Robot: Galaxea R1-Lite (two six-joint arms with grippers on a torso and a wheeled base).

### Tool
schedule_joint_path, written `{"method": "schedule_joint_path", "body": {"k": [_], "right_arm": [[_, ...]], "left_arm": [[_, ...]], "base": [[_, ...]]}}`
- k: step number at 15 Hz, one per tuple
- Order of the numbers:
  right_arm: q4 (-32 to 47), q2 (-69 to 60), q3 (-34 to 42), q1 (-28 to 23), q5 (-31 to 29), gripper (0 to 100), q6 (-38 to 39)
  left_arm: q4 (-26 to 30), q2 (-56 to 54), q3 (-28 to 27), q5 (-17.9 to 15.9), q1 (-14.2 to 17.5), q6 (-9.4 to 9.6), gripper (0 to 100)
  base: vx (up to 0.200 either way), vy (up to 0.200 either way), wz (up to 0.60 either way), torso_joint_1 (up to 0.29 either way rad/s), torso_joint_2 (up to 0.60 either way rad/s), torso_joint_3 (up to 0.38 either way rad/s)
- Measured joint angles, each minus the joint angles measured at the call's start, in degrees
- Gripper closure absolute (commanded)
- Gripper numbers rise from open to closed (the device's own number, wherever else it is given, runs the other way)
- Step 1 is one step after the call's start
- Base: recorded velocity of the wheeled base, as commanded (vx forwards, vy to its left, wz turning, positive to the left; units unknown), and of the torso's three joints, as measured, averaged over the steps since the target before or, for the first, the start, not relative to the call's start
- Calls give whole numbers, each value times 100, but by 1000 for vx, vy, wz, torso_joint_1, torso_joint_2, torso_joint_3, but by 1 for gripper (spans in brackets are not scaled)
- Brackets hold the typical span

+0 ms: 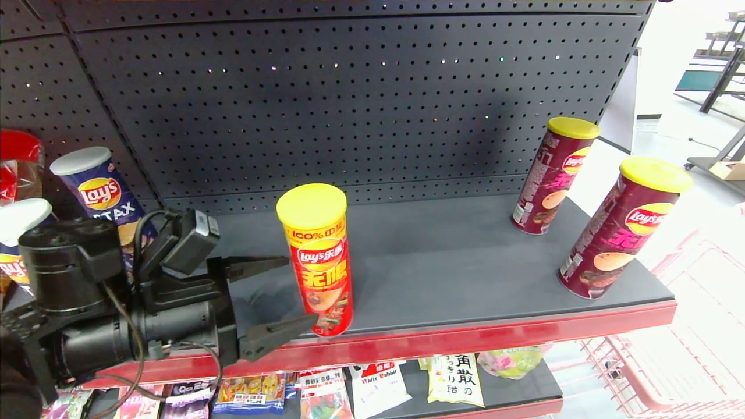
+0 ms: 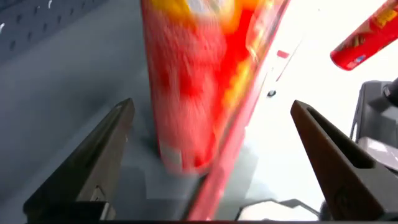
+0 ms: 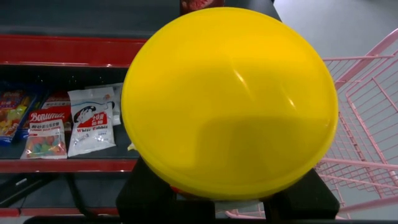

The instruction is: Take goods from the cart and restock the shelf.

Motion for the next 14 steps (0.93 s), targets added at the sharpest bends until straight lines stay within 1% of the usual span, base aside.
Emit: {"method": "schedule_joint_path", "body": {"k": [2,3,4,5,7,8,9,10,11,12,14], "right_arm": [[0,0,0,2,35,100,-5],[0,0,0,9,66,100,-5],[2,0,0,13,63,100,-5],[2,-2,0,11,46,100,-6],[6,11,0,15,66,100,-11],[6,15,0,44,74,100,-9],[2,12,0,77,83,100,-11],[-20,11,9,94,129,100,-9],[-17,11,13,105,158,100,-6],[-20,11,20,110,158,100,-5],[-17,9,20,113,156,100,13]], "left_arm": [[15,-488,406,105,133,-41,0],[45,-783,560,293,168,-132,0],[111,-1070,662,594,188,-218,0],[258,-1430,745,1070,199,-288,0],[934,-2181,819,2146,215,-347,0],[1428,-2610,824,2647,218,-358,0],[2053,-3104,802,3099,218,-358,0],[2784,-3622,720,3373,218,-356,0],[3518,-4057,618,3518,218,-358,0],[4386,-4640,474,3635,216,-356,0],[5677,-5748,240,3764,212,-355,0]], "base": [[0,0,0,0,0,0],[0,0,0,0,0,0],[0,0,0,0,0,0],[0,0,0,0,0,0],[0,0,0,0,0,0],[0,0,0,0,0,0],[0,0,0,0,0,0],[0,0,0,0,0,0],[0,0,0,0,0,0],[0,0,0,0,0,0],[0,0,0,0,0,0]]}}
